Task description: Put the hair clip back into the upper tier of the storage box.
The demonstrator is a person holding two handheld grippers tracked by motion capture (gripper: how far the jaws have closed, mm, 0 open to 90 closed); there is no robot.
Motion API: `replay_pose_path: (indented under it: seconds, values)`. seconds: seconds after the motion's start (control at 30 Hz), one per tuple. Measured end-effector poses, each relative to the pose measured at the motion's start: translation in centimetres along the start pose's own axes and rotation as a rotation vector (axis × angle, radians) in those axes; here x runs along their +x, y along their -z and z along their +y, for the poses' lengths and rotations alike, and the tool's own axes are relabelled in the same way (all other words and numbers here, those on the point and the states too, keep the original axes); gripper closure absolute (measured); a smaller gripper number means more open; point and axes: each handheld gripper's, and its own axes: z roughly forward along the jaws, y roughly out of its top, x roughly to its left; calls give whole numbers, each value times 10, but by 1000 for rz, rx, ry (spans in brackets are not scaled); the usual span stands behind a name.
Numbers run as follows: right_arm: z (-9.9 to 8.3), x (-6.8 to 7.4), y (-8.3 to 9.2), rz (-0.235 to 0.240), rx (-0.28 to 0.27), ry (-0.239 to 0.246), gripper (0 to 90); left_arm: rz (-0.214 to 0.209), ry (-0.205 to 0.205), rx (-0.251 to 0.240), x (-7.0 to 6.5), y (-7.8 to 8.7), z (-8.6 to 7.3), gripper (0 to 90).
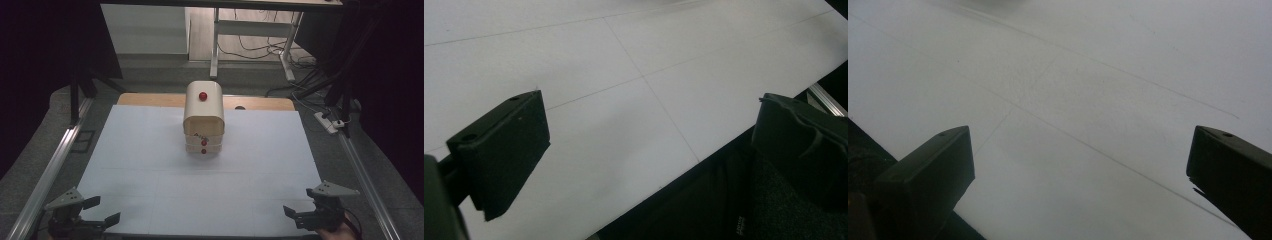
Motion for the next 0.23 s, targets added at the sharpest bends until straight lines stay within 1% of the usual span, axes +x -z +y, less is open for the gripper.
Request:
replay_pose_path:
  seconds: [0.23]
  values:
    - [-4,2,3,-14,24,1,0,0,1,6,0,-1,1,23]
